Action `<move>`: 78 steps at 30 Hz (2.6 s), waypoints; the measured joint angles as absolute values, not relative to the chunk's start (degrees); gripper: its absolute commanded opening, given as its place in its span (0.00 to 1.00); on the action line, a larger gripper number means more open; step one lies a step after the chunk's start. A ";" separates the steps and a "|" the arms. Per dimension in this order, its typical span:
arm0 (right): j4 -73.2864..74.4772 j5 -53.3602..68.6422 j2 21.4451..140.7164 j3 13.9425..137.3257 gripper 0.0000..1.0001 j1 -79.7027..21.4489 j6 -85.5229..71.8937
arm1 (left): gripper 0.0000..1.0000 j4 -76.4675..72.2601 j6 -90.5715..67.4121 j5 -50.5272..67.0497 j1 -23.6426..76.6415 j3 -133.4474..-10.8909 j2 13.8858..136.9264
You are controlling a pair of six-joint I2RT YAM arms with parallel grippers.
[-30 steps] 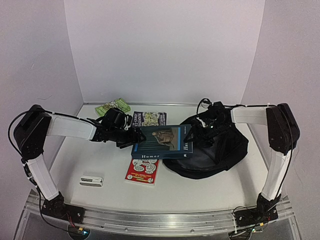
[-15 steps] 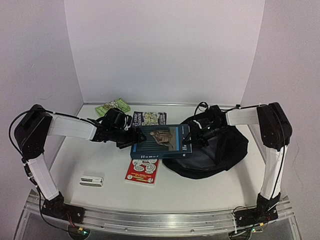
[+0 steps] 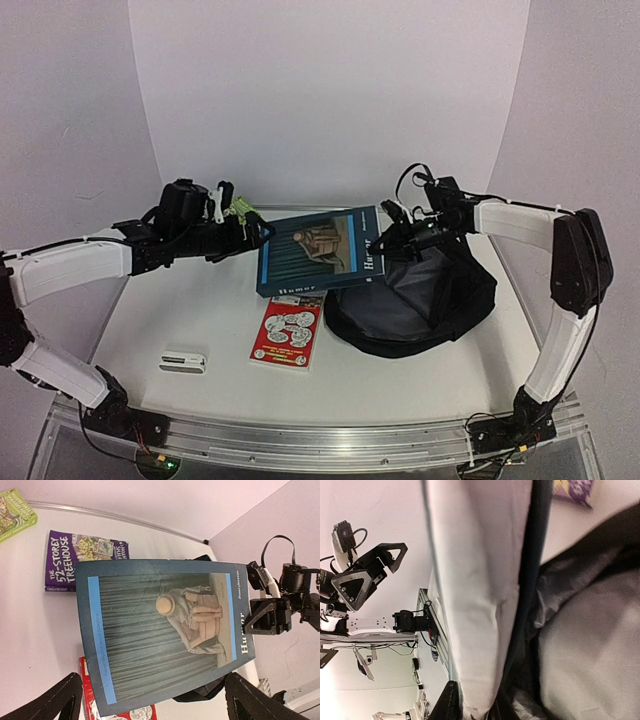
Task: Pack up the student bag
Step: Pick up the book from the center of the board.
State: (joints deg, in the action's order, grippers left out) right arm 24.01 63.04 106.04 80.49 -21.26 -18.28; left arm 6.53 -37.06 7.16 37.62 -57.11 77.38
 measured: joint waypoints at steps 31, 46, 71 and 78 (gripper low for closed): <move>24.12 75.44 94.41 77.97 0.10 -21.17 -18.31 | 0.48 -29.32 -49.36 46.01 31.45 -44.14 78.86; 25.09 67.15 94.42 79.51 0.54 -16.04 -17.59 | 0.08 -37.06 -54.08 44.08 32.31 -41.64 80.26; 39.97 1.04 103.02 83.82 0.77 -24.64 13.59 | 0.06 -35.59 -61.84 29.25 32.21 -28.16 74.19; 40.44 1.72 105.79 84.41 0.59 -20.81 14.54 | 0.07 -35.46 -61.84 28.25 32.36 -27.62 73.31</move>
